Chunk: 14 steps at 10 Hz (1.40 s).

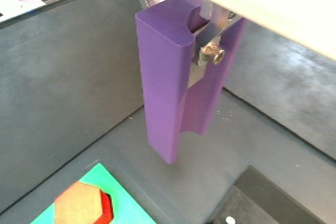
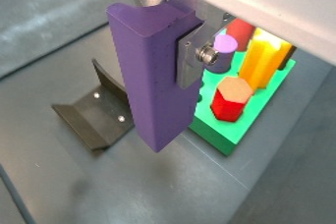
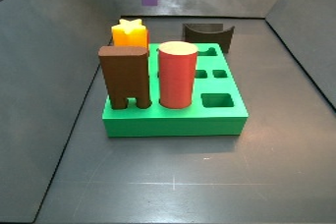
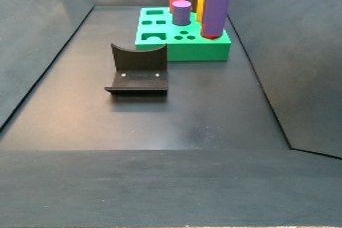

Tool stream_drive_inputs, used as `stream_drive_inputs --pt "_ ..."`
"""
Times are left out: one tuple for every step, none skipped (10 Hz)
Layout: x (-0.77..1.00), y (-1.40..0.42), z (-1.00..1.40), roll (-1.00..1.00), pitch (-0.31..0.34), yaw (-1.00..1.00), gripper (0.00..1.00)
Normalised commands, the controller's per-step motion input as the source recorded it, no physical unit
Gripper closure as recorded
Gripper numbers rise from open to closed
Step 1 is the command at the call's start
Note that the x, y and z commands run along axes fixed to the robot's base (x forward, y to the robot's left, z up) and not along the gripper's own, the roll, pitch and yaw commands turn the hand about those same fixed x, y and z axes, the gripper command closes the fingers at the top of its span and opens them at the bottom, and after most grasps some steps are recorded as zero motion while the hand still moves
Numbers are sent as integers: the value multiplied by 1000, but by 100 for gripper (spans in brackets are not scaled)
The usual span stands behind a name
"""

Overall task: Pick up the arch object. Move up. Rotate the arch object. Move to above the board. Insert the arch object.
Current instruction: Rotate the arch object.

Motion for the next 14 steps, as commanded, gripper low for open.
stream_drive_inputs --pt "30 7 -1000 -250 54 79 100" --pt "34 10 -1000 -230 14 50 100" --pt "25 14 -1000 -196 -26 11 100" --pt "23 16 -1000 -176 -46 -2 100" --pt "22 18 -1000 -151 -62 -13 100" --pt "30 21 -1000 -144 -64 -16 100" --pt "30 21 -890 -139 -58 -17 100" --pt "32 17 -731 -138 -60 -21 100" --pt "22 11 -531 -134 -61 -20 100" --pt "21 6 -382 -139 -69 -19 100" --pt "20 6 -238 -151 -76 -17 100" --pt "0 0 0 37 -79 -17 0" --pt "0 0 1000 28 -40 -13 0" --pt "-10 0 1000 29 -24 -12 0"
